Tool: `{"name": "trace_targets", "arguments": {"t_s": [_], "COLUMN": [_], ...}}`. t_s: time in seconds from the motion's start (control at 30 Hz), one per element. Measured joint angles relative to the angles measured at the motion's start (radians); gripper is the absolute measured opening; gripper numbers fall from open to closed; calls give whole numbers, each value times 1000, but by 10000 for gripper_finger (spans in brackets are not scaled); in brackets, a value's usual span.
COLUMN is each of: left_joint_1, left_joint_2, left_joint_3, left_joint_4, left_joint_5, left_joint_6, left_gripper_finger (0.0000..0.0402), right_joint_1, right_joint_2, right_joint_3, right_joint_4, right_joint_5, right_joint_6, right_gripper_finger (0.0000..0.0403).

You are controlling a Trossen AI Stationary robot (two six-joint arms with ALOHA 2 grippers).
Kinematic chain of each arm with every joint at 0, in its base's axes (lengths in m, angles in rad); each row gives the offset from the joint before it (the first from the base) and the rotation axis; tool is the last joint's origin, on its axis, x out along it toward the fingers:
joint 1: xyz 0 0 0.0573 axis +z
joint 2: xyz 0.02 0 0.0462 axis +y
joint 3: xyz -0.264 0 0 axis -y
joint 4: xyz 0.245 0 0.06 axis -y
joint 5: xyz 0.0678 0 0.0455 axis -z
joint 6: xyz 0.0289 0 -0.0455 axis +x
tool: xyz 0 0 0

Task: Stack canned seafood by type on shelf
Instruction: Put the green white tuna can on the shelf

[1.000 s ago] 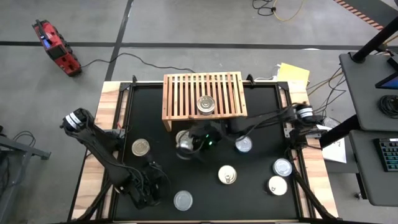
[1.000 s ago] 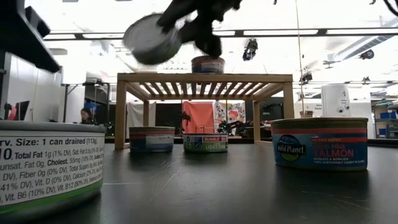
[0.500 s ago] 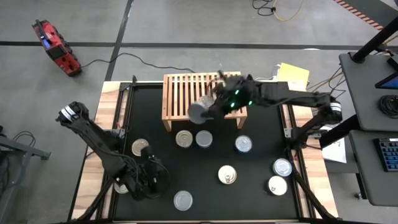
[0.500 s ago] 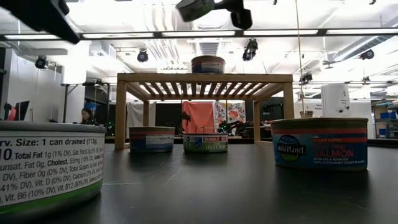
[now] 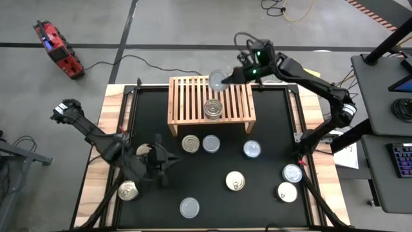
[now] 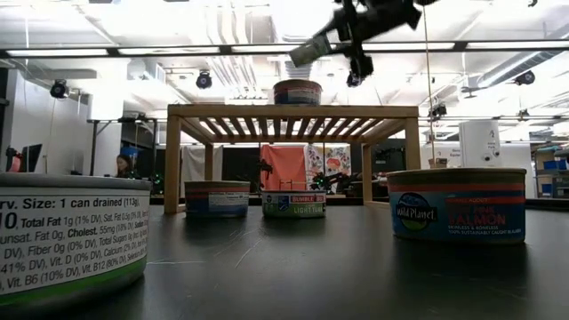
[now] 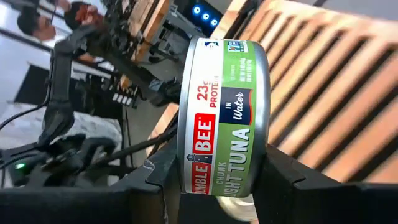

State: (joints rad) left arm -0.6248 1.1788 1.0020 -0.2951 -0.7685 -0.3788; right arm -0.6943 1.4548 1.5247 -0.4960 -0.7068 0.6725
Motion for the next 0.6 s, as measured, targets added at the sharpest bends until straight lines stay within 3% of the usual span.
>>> {"name": "trace_targets", "arguments": {"t_s": [0.23,0.6], "left_joint_1": [111,206], "left_joint_2": [-45,-78], "left_joint_3": [0,0], "left_joint_4": [196,243], "left_joint_5": [105,109], "left_joint_6": [167,199], "left_gripper_finger": [0,0], "right_joint_1": [-142,-206], "right_joint_2": [60,92], "right_joint_3": [-6,-43], "right_joint_4": [-9,-172], "right_joint_5": [-162,-181], "right_joint_6": [-20,-213], "right_gripper_finger": [135,135]}}
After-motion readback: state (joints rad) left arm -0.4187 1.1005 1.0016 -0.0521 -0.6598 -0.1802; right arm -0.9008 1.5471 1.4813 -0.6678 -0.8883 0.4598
